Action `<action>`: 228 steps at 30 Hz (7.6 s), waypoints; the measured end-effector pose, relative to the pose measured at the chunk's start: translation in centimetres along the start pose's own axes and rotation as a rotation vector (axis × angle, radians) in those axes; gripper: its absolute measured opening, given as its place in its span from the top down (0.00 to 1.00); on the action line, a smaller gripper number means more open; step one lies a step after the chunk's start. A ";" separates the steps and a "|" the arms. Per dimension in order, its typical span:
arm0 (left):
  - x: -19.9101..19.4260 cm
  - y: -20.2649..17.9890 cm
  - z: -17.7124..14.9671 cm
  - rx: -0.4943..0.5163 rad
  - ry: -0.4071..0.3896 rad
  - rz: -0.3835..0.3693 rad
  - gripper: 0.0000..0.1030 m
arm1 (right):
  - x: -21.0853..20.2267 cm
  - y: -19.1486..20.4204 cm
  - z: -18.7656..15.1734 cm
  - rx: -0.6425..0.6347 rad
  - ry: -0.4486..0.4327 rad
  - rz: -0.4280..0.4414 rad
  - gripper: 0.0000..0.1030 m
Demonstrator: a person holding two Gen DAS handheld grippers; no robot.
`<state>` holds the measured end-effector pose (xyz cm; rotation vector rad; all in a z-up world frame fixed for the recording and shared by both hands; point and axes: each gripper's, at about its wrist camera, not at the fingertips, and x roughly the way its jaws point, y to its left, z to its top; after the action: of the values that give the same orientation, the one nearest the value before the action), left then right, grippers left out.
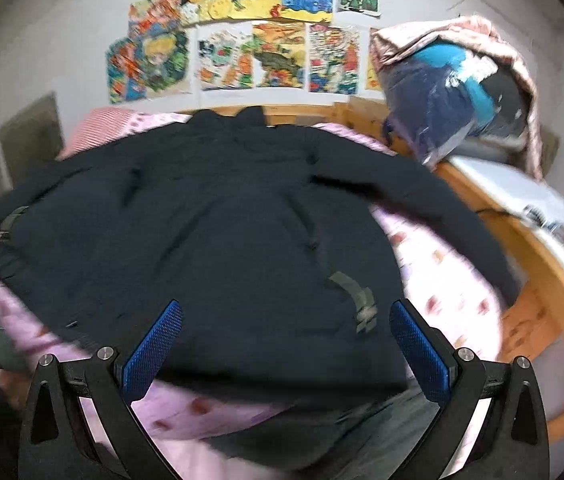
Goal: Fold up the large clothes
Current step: 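Reach the right gripper to a jacket sleeve cuff and close on it, then lift the sleeve with the right gripper, fold it across the jacket body, release, then close the left gripper on the other jacket sleeve, then lift the sleeve with the left gripper, fold it across the body, release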
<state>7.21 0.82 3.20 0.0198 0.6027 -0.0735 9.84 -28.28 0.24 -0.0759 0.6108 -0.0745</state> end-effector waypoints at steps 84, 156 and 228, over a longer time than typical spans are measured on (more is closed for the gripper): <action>34.9 5.2 16.3 -0.383 0.391 -0.598 0.01 | 24.8 12.8 15.5 -0.537 0.067 0.174 0.40; 12.2 20.1 2.8 -0.861 0.192 0.106 0.18 | 21.8 18.3 18.8 -0.388 0.015 0.427 0.22; 31.3 -9.8 17.4 0.092 0.308 -0.454 0.16 | 31.8 -9.6 17.0 0.341 0.112 0.443 0.15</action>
<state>42.07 -11.67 -0.17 -0.0176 0.9028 -0.5464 45.17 -39.98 -3.08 0.3956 0.7070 0.2477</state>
